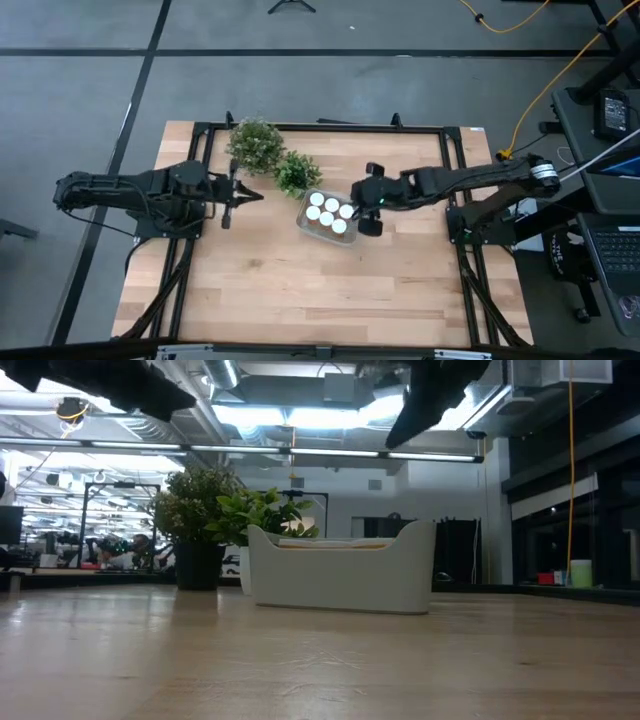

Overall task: Pick and place pill bottles into a basket
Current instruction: Return to Home Position

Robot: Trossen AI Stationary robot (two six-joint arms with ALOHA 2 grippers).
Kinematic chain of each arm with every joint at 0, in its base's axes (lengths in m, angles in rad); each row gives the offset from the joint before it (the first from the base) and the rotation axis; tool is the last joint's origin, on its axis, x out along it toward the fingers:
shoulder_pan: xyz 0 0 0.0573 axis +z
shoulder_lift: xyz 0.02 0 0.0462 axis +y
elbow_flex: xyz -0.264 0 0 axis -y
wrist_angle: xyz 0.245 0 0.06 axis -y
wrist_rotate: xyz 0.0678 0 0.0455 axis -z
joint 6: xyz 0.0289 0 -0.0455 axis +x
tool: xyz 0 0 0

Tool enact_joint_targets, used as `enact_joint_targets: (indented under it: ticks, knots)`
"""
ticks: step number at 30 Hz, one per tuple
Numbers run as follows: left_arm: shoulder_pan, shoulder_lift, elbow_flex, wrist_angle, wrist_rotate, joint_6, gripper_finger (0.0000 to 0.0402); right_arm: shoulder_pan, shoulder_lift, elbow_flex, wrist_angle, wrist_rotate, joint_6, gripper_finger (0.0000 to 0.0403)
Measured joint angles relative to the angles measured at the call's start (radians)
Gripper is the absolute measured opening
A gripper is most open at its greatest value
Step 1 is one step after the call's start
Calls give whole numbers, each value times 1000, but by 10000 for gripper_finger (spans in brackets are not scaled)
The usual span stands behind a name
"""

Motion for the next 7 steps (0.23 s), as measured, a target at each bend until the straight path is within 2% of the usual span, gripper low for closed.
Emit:
enact_joint_targets:
  ticks: [3,5,7]
  knots:
    - [24,-74,0,-79,-1,-7,1,-25,-55,-41,37,1,-50,62]
    - [40,-130,-1,-114,-2,-20,2,-41,-107,-132,136,-1,-82,20]
    - [54,-182,-21,-102,-2,-28,2,-59,-175,-253,268,-29,-111,11]
